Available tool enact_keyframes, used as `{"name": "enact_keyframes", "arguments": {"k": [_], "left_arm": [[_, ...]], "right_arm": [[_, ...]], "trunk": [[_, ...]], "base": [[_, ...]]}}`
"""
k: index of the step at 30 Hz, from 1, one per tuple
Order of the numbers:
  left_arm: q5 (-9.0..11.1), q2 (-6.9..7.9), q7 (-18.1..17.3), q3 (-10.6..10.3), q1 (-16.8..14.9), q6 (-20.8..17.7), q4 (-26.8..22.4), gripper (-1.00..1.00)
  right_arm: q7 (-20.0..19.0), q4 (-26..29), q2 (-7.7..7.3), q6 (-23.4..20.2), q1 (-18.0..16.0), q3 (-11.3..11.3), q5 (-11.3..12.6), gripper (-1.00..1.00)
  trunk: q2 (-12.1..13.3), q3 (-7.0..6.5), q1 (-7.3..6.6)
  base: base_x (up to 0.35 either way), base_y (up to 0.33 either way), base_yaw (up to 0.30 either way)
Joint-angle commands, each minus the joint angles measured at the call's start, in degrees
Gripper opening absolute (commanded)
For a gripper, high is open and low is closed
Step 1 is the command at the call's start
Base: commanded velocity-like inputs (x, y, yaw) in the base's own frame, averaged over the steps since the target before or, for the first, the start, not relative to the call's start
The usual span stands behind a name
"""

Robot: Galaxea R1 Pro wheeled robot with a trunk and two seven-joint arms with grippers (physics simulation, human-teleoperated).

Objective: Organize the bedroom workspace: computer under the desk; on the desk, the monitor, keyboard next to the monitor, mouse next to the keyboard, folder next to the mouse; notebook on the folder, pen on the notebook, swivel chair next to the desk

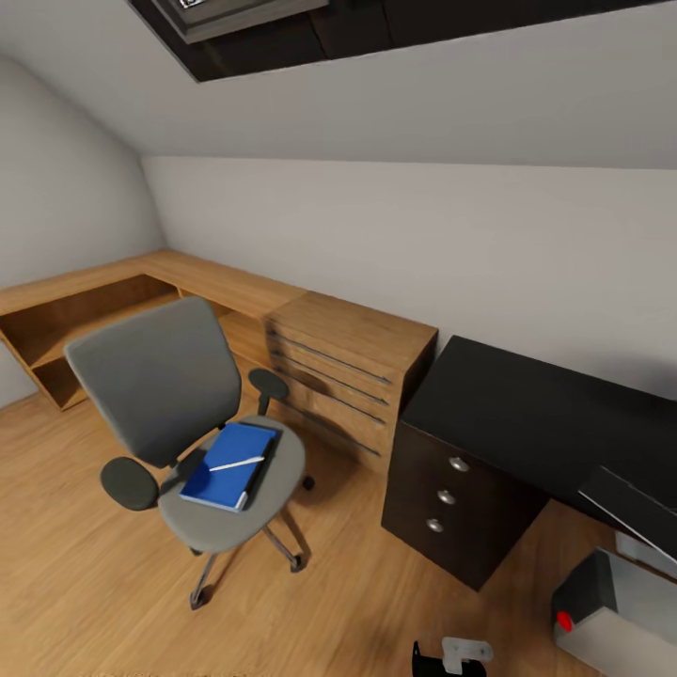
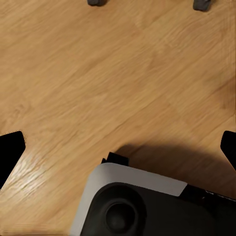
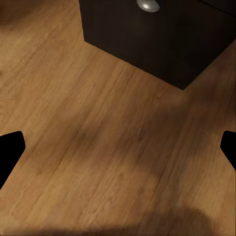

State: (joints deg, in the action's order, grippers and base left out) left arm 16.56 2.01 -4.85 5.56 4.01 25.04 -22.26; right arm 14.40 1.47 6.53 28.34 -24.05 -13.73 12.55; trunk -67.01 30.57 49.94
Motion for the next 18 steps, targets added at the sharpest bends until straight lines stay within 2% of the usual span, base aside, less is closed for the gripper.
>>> {"name": "enact_keyframes", "arguments": {"k": [1, 14, 18], "left_arm": [[0.6, -0.03, -0.5, 0.2, 0.0, 0.0, -0.1, 1.0], [0.6, 0.01, -0.5, 0.1, 0.0, 0.0, 0.0, 1.0], [0.6, 0.15, -0.5, 0.1, 0.0, 0.0, 0.0, 1.0]], "right_arm": [[0.2, 0.0, 0.01, 0.2, 0.0, -0.5, 0.5, 1.0], [0.2, -0.1, -0.02, 0.3, 0.0, -0.5, 0.4, 1.0], [0.2, -0.2, -0.08, 3.2, 0.0, -0.4, 0.4, 1.0]], "trunk": [[0.0, 0.04, 0.0], [0.0, 0.04, 0.0], [0.0, -0.07, 0.0]], "base": [[0.0, 0.0, 0.274], [0.0, 0.0, 0.279], [0.0, 0.0, 0.262]]}}
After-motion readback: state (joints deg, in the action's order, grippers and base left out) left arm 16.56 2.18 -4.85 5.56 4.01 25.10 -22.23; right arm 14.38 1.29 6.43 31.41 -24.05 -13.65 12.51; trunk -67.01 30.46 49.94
